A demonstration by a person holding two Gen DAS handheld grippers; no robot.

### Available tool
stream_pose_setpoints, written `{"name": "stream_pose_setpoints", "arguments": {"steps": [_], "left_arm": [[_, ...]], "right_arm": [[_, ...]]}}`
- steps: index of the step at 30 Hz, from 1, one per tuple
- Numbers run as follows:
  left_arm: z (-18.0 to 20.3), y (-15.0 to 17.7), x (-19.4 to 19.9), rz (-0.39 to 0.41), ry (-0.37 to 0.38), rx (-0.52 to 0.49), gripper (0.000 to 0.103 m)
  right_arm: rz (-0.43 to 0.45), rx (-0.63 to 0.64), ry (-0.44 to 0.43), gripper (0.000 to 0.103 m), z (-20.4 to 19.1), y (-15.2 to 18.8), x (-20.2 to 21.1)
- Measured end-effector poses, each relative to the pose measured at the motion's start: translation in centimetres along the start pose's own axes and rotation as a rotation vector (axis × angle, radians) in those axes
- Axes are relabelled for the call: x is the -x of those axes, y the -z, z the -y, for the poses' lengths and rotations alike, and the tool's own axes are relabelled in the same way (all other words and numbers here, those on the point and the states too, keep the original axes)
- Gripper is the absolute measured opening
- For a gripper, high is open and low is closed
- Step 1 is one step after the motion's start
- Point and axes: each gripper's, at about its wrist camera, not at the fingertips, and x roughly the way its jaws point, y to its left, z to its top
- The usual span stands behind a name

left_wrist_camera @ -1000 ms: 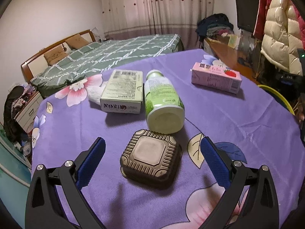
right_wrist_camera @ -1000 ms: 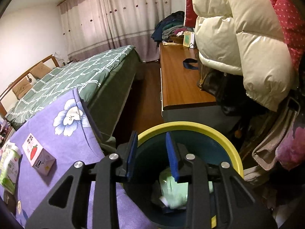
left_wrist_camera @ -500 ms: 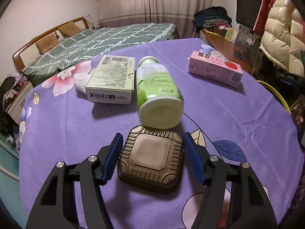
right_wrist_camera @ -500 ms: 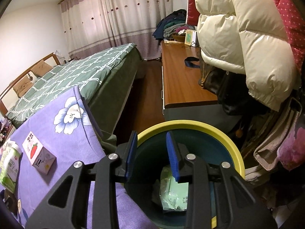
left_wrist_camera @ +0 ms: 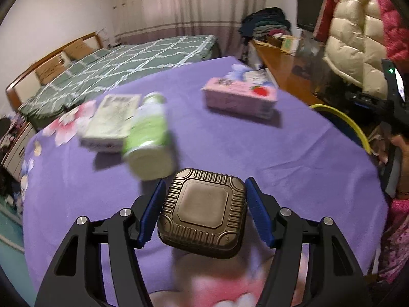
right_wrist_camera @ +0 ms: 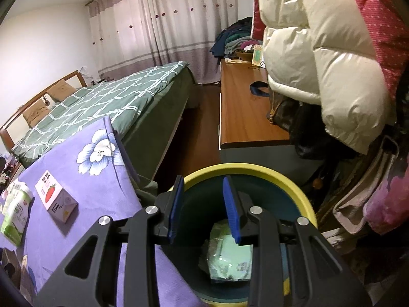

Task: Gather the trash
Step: 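Grasp the brown square container with the left gripper, then carry the brown container over the bin and open the left gripper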

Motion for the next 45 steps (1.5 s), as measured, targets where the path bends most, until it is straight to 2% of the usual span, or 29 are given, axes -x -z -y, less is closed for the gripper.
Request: {"name": "stream_pose_setpoints", "arguments": {"steps": [5,16,19,24,27,34,35,36,37,41,45], "left_arm": [[4.9,-2.3,-0.8,0.017,0.071,-0.069,0.063],[19.0,-8.6,-5.6,0.005,0.262,-0.241,0.063],[22.8,-9.8,-7.2,-0.001,0.289,-0.292,0.063],[27.7,-11.1,-9.3,-0.016,0.316,-0.343,0.063],[29.2,-11.8,-10.3,-0.02,0.322,-0.347,0.063],[30.2,-12.8,-12.4,-0.036,0.312,-0.331,0.065],[30.3,-12.9,-12.6,-0.04,0.309,-0.33,0.071],[30.3,-13.0,-12.9,-0.043,0.308,-0.326,0.085],[30.2,-13.0,-12.9,-0.035,0.308,-0.318,0.089],[29.0,-13.0,-12.4,-0.022,0.306,-0.291,0.09],[26.2,-12.6,-10.2,0.019,0.296,-0.255,0.09]], "right_arm": [[0.011,0.002,-0.003,0.03,2.4,0.0,1.4],[0.05,-0.026,0.036,0.031,9.2,0.9,4.8],[0.066,-0.051,0.053,0.037,11.2,1.0,5.8],[0.069,-0.074,0.062,0.038,13.0,1.1,6.1],[0.059,-0.085,0.059,0.039,13.4,1.3,5.8],[0.046,-0.091,0.062,0.039,13.2,1.4,5.4],[0.047,-0.09,0.064,0.039,13.1,1.4,5.4],[0.048,-0.087,0.065,0.04,13.0,1.3,5.5],[0.051,-0.085,0.065,0.04,13.0,1.3,5.6],[0.057,-0.078,0.069,0.041,12.6,1.2,5.8],[0.051,-0.067,0.064,0.041,11.9,1.4,5.6]]}}
